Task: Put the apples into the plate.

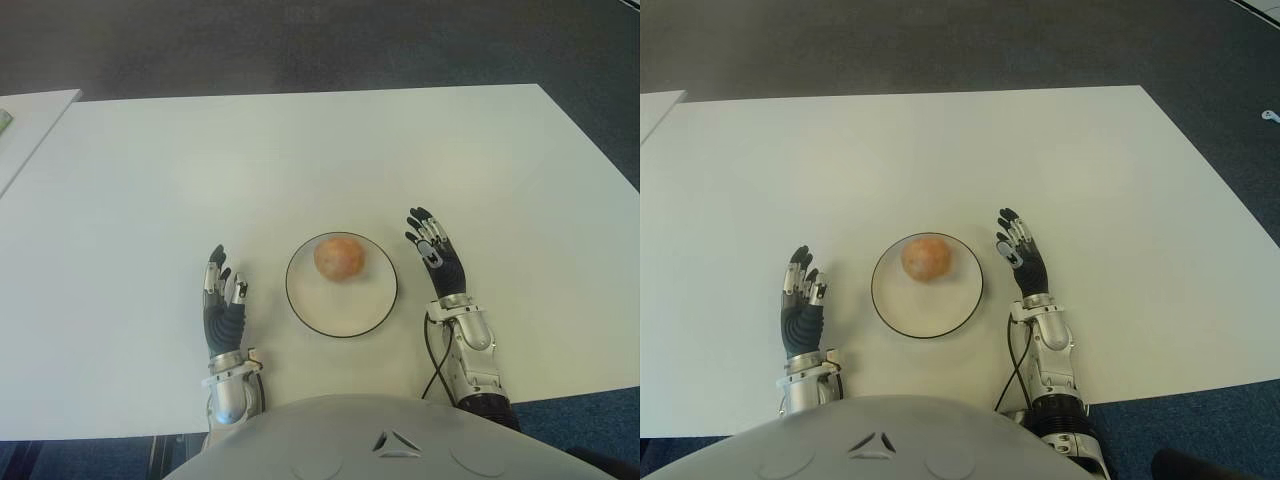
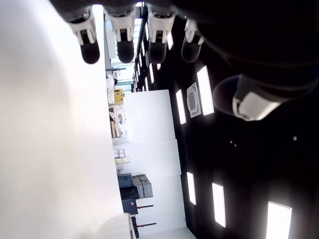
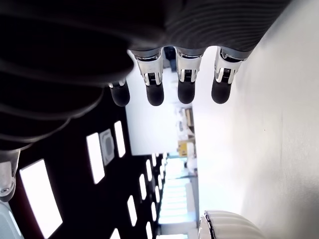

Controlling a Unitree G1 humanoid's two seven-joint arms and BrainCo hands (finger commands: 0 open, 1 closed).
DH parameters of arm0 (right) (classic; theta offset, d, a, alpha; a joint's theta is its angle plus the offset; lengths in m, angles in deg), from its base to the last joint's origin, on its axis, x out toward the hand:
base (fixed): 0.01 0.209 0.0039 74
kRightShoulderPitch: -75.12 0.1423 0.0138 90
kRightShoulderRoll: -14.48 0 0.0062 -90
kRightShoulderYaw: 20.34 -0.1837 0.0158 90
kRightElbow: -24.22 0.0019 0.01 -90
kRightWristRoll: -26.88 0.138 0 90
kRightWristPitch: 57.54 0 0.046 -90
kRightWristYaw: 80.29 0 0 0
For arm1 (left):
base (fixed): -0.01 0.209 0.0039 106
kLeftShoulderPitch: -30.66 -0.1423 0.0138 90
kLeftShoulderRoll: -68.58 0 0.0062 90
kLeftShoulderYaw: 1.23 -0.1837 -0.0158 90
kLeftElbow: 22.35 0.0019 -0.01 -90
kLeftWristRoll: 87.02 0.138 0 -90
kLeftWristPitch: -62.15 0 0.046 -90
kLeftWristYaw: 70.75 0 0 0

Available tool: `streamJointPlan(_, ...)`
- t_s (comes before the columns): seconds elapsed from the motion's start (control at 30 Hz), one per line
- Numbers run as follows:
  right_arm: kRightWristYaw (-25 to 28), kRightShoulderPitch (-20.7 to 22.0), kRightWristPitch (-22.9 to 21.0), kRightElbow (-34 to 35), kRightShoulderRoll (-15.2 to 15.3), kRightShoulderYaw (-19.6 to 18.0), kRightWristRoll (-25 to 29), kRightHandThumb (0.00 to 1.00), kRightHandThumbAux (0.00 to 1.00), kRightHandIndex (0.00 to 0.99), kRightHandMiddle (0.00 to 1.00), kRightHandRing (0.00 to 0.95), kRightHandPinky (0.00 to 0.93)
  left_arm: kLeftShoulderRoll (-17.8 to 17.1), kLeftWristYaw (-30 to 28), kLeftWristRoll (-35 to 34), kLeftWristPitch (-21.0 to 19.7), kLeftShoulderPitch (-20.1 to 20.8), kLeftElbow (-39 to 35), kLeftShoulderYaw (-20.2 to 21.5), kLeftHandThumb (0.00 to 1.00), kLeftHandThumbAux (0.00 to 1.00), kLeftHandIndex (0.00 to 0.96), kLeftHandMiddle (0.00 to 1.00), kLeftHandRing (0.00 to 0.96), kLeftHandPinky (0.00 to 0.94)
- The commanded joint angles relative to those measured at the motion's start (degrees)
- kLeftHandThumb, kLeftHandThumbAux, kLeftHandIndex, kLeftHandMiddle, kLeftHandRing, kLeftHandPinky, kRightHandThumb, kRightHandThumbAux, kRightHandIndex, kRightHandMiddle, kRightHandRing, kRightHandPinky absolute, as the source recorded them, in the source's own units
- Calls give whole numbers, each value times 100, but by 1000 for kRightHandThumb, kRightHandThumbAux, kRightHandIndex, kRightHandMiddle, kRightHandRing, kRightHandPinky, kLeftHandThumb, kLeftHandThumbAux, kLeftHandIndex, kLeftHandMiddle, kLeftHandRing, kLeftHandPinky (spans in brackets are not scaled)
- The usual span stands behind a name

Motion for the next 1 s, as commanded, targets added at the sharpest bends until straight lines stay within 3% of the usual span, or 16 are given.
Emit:
streamJointPlan(0.03,0,-174,-206,-500,-149,72,0,120,444,27,69,31,41,266,-93,-172,-445,-21,425,-150,84,481,0,0,0,21)
streamJointPlan(0.43,16,-194,-12,-715,-264,12,105,124,477,28,89,49,29,387,-154,-589,-201,-78,492,-363,98,529,5,0,2,41)
streamJointPlan(1.0,-361,-213,36,-831,-473,17,-20,151,461,0,74,45,32,439,-62,-716,979,384,1403,-326,137,504,25,21,18,42)
